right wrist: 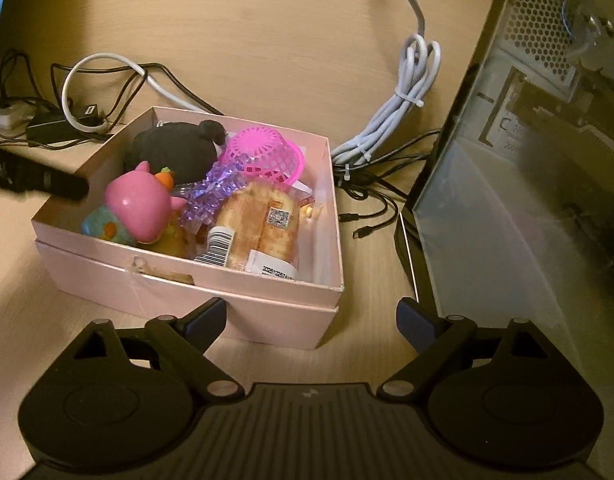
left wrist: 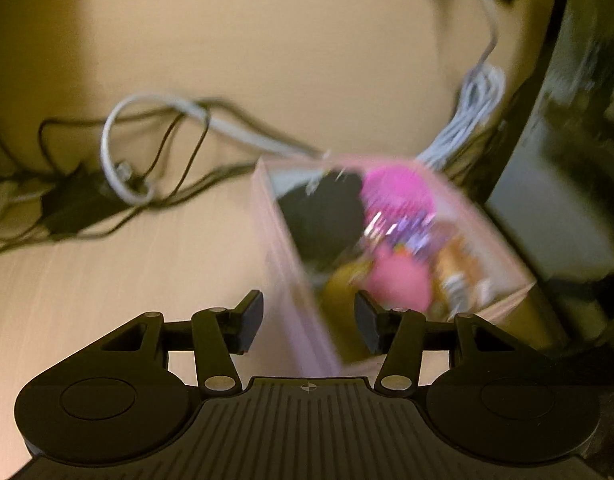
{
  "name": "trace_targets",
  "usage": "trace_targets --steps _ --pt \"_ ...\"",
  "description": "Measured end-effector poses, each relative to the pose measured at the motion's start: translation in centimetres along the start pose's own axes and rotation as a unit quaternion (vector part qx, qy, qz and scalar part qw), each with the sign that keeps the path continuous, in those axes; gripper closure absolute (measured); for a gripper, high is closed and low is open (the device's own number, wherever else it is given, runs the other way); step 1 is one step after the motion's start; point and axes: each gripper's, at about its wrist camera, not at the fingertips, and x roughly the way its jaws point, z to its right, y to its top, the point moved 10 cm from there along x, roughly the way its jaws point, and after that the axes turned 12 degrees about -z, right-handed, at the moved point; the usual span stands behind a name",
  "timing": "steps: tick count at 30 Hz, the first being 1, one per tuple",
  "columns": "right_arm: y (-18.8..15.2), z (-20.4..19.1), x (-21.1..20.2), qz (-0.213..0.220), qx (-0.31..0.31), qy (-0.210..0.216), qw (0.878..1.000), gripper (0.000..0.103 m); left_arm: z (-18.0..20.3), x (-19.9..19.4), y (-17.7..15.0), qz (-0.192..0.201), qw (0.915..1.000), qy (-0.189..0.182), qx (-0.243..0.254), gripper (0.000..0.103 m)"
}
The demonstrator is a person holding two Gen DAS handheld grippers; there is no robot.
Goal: Organize objects
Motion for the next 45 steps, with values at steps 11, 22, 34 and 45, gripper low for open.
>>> trace_targets --steps 11,22,34,45 --pt "3.5 -6.1 -0.8 0.019 -0.017 0.031 0.999 0.042 -8.9 -0.7 -0.1 -0.003 0.9983 0.042 -0.04 0.02" --pt "3.5 -7.4 -2.1 -0.004 0.01 -0.001 1.0 0.023 -10.2 -1.3 0.0 -0.002 0.9991 0.024 -0.036 0.007" --pt "-7.2 -8.3 -7.3 -0.072 0.136 0.032 0.988 0.0 -6.0 -6.7 -11.0 0.012 0.9991 -0.018 0.037 0.007" --pt "-11.9 -9.3 -6.4 -0.067 0.09 0.046 0.993 0.0 -4.0 -5.2 -16.9 0.014 0.9976 0.068 -0.002 0.007"
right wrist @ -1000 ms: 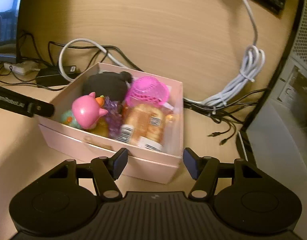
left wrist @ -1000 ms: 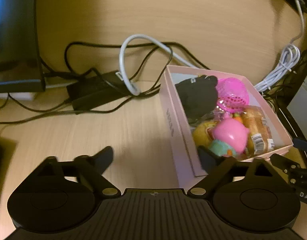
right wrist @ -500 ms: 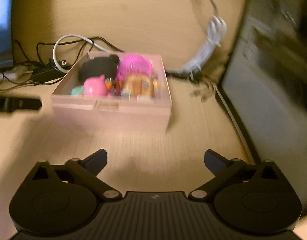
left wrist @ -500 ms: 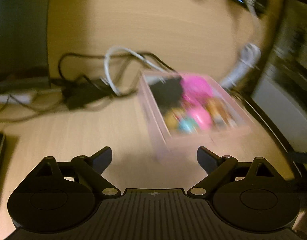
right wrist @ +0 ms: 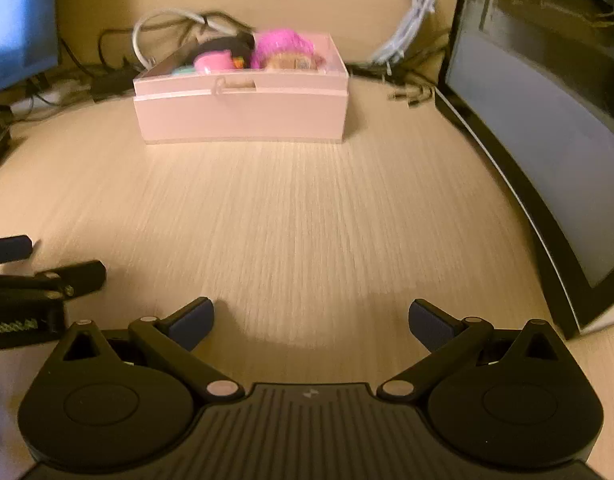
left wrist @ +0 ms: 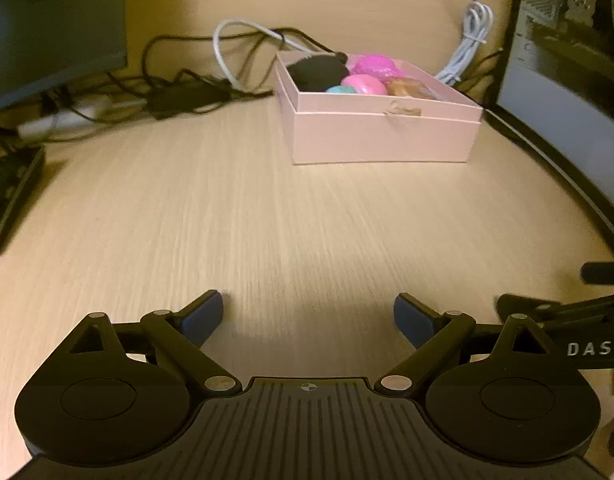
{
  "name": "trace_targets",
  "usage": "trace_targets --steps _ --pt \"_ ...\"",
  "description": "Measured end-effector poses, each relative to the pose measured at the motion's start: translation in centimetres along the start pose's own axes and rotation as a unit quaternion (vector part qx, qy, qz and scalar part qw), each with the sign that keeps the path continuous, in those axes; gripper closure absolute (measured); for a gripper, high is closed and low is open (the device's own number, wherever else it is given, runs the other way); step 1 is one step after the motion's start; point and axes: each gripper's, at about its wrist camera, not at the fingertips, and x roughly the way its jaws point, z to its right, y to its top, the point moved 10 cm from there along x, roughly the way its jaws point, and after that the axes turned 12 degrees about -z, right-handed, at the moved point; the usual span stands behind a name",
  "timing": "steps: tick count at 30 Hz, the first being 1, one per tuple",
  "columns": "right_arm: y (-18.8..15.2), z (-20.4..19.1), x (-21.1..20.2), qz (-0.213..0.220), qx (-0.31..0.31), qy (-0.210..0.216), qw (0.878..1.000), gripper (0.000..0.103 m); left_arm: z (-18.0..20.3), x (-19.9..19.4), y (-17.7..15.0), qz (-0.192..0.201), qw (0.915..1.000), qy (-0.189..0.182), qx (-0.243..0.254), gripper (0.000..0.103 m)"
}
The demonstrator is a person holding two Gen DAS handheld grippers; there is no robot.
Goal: Organize objects
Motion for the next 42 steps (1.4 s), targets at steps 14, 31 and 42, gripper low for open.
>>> trace_targets --steps 14,31,42 --pt "4.7 2.0 3.1 0.072 0.006 0.036 0.997 0.0 0.8 2.6 2.9 0.04 0.9972 0.051 -0.038 0.006" --pt "5.2 1.8 3.2 0.073 0.004 0.038 0.997 0.0 0.9 2.8 3.1 0.038 0.9974 0.049 -0.037 0.004" --pt "5.2 1.8 3.3 0.074 0.004 0.038 0.997 0.0 0.9 2.8 3.1 0.038 0.9974 0.049 -0.037 0.004"
